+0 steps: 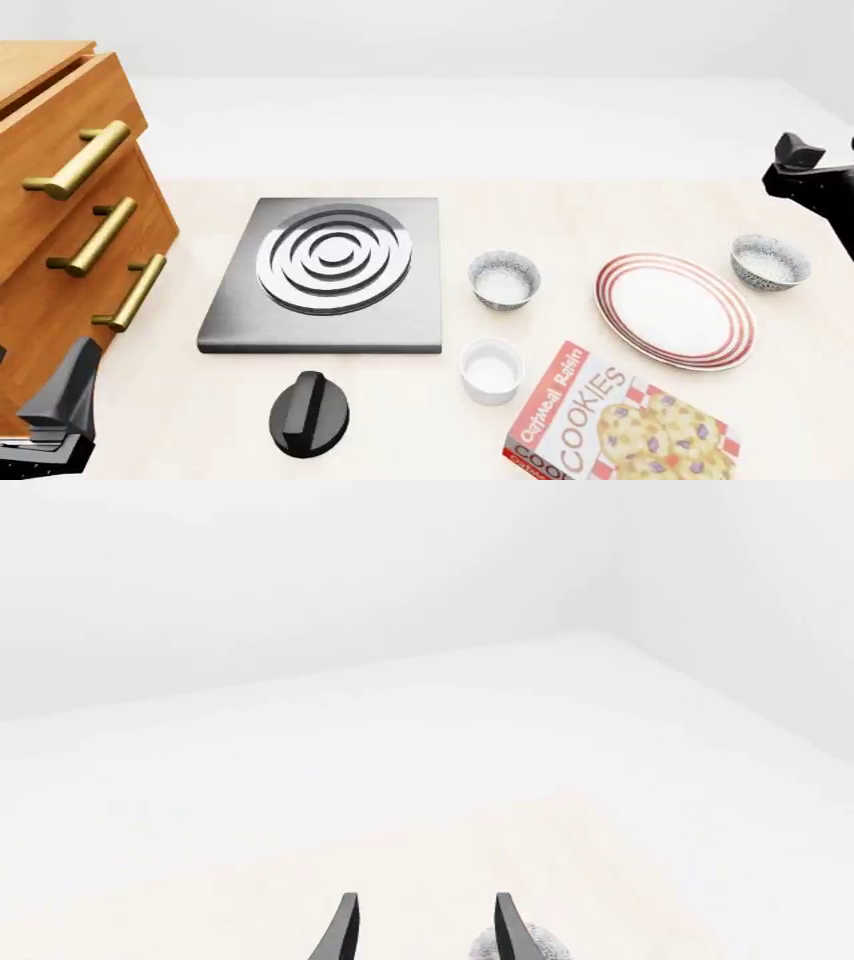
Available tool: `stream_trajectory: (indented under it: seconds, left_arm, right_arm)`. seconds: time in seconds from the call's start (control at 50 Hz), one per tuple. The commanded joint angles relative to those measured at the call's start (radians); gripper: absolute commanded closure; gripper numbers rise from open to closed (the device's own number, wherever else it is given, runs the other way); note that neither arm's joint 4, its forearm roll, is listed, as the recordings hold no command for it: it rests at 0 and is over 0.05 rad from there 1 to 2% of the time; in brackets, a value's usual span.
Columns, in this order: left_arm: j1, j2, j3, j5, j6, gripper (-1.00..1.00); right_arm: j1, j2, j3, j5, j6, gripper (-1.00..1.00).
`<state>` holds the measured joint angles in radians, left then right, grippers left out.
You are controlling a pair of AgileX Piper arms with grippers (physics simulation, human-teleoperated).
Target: Pick the akita bowl next to the plate and place it on the plate.
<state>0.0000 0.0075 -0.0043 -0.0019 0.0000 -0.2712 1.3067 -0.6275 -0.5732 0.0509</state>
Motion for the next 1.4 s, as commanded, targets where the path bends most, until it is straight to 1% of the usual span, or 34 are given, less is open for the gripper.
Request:
stream_trajectory:
  seconds: [0.02, 0.4, 0.78, 1.22, 1.4]
  left_arm:
    - [0.0, 0.0, 0.0, 0.0, 0.0, -1.0]
    - [0.0, 0.0, 0.0, 0.0, 0.0, -1.0]
    - [0.0, 0.0, 0.0, 0.0, 0.0, -1.0]
    - [0.0, 0.0, 0.0, 0.0, 0.0, -1.0]
    - [0.0, 0.0, 0.0, 0.0, 0.0, -1.0]
  right_arm:
    - [-0.03, 0.031, -0.023, 0.004, 0.013, -1.0]
    - [-0.063, 0.064, -0.053, 0.016, 0.026, -1.0]
    - [-0.095, 0.086, -0.043, 0.002, 0.028, -1.0]
    - [-0.169, 0.128, -0.052, -0.003, 0.042, -1.0]
    - [-0.188, 0.148, -0.062, -0.006, 0.044, -1.0]
